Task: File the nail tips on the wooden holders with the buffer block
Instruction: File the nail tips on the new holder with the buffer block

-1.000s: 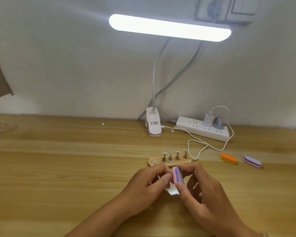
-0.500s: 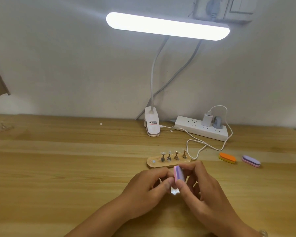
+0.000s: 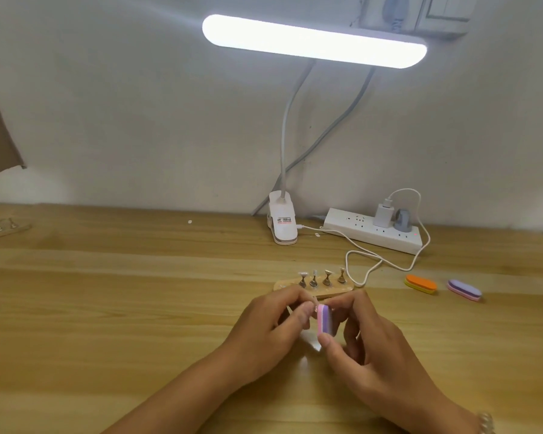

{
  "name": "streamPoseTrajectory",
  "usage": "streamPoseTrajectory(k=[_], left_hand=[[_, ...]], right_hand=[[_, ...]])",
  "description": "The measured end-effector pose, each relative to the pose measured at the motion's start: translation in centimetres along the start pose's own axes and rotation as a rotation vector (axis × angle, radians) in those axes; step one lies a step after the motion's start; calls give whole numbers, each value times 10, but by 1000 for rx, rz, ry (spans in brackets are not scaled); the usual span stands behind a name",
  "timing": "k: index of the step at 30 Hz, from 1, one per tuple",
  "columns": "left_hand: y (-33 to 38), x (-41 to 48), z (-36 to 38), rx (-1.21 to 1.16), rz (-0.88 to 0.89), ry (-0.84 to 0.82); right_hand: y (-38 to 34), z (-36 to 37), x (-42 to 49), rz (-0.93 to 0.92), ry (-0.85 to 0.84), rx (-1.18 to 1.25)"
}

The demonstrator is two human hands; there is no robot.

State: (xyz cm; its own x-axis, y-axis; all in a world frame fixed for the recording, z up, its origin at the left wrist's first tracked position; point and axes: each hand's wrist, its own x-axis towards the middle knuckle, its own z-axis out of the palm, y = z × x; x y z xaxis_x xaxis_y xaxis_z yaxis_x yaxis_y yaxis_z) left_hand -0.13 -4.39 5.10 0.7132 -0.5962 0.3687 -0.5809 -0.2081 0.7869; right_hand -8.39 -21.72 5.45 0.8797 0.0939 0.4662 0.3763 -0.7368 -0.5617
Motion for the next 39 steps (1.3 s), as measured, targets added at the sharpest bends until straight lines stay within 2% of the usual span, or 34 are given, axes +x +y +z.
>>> streamPoseTrajectory(k=[6, 10, 15, 19, 24, 28, 34, 39], left_hand=[[1, -5, 8, 268, 121, -111], [-1, -2, 5, 93, 43, -50], [-3, -1, 4, 5, -13, -25], [-4, 3, 0, -133, -60, 55], [-6, 2, 0, -200, -74, 99], [-7, 2, 2, -205, -60, 64], [-8, 1, 3, -192, -39, 18], [-8, 1, 5, -197, -30, -37]], right_hand=[[0, -2, 2, -1, 79, 18], [2, -1, 3, 10, 74, 54], [2, 1, 3, 28, 52, 76], [0, 3, 1, -14, -50, -43], [3, -5, 1, 70, 124, -171], [6, 1, 0, 102, 42, -344], [1, -2, 2, -56, 161, -131], [2, 1, 3, -107, 186, -96]])
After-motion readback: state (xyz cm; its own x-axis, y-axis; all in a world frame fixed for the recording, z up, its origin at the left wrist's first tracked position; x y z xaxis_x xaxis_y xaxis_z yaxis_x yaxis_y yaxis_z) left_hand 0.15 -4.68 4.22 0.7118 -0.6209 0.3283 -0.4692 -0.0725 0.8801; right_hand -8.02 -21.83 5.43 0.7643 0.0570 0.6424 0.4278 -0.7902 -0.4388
